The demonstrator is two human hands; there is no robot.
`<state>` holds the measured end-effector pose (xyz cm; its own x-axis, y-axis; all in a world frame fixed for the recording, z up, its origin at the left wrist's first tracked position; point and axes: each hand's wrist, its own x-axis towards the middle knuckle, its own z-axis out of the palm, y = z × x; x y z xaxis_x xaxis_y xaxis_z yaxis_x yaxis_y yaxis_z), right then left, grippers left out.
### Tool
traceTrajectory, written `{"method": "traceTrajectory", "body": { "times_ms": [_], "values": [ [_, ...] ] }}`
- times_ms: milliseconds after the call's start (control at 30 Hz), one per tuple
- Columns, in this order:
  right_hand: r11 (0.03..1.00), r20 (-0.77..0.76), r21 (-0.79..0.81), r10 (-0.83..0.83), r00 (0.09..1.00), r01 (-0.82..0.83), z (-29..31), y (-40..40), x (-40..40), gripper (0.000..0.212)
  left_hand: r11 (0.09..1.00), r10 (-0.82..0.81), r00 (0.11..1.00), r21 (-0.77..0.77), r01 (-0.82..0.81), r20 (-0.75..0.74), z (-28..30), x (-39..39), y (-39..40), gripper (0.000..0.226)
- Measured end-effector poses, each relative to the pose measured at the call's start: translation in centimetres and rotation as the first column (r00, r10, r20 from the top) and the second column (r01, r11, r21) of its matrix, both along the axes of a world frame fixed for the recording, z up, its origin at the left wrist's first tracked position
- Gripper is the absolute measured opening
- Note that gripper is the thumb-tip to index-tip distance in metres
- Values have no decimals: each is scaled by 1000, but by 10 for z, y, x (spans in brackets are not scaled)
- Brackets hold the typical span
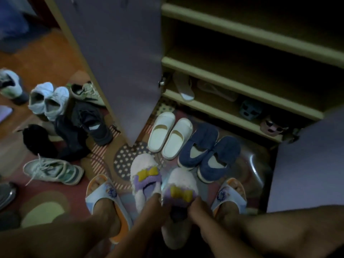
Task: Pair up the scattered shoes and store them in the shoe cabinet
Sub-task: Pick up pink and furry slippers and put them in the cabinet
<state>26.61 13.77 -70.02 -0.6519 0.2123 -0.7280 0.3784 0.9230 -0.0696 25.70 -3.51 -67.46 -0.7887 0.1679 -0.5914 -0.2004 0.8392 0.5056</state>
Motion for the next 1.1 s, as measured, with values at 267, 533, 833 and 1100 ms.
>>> {"method": "traceTrajectory", "body": {
  "times_ms": [267,533,833,1100],
  "values": [
    [965,-328,-261,-101,939,13,238,75,-93,28,940,-262,865,92,330,-428,199,-111,69,53],
    [837,-646,-539,-483,591,95,380,118,-156,31,843,238,931,535,-56,-278,350,-182,47,27],
    [958,-977,148,104,185,246,461,145,-298,59,890,352,835,429,-158,-422,268,-218,41,34],
    [913,-993,82,44,105,399,499,160,-351,57,911,304,865,386,-142,-399,258,-226,55,31]
  ]
}}
